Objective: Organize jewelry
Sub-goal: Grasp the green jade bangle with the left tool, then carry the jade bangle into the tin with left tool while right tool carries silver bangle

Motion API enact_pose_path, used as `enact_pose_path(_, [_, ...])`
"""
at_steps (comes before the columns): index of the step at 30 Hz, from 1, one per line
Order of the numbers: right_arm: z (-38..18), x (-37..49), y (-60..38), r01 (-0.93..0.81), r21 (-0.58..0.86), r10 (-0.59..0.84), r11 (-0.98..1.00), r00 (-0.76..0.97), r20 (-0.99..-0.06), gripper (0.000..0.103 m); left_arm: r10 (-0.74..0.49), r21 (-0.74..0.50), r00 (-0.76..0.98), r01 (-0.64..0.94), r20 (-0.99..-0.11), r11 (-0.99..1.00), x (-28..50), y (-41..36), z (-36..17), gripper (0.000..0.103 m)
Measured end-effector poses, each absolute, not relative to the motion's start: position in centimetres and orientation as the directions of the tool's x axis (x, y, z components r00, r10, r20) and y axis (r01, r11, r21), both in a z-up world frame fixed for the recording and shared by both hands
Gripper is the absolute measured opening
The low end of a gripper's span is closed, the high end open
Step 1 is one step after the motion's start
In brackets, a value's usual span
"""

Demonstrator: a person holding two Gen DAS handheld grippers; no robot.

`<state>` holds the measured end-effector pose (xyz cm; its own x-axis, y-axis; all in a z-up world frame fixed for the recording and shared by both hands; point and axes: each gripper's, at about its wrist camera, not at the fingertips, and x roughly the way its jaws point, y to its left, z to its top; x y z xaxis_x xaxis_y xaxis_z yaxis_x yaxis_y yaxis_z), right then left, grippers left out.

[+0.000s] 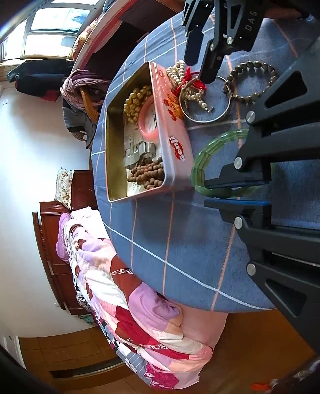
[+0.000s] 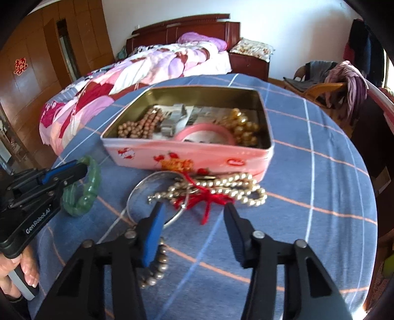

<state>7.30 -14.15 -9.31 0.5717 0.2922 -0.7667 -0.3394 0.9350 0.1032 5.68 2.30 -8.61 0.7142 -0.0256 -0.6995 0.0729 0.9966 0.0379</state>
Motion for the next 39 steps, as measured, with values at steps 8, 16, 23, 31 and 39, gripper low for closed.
enact_pose_path(8, [-10.0, 7.8, -13.2, -0.358, 0.117, 0.302, 0.926, 0.52, -0.799, 0.022, -0.035, 0.037, 0.706, 0.086, -0.708, 0.996, 5.8, 1.9, -9.3, 0.007])
enact_pose_path(16, [-9.4, 6.9, -13.0, -0.367, 0.085, 0.292, 0.926, 0.555, -0.779, 0.009, -0.05, 0.021, 0.71, 0.091, -0.703, 0.996, 5.8, 2.2, -9.1, 0.007])
enact_pose_path(23, [-8.7, 6.2, -12.7, -0.374, 0.059, 0.288, 0.926, 0.597, -0.749, 0.009, -0.06, 0.011, 0.719, 0.093, -0.692, 0.996, 5.5, 2.5, -8.5, 0.007])
enact_pose_path(31, [-7.5, 5.6, -13.2, -0.38, 0.081, 0.322, 0.922, 0.633, -0.704, 0.009, -0.069, 0.005, 0.735, 0.097, -0.675, 0.995, 5.4, 2.6, -7.6, 0.007])
enact_pose_path(39, [-6.5, 5.9, -13.8, -0.361, 0.074, 0.315, 0.929, 0.672, -0.67, 0.009, -0.07, 0.013, 0.759, 0.103, -0.647, 0.995, 4.9, 2.3, -6.5, 0.007])
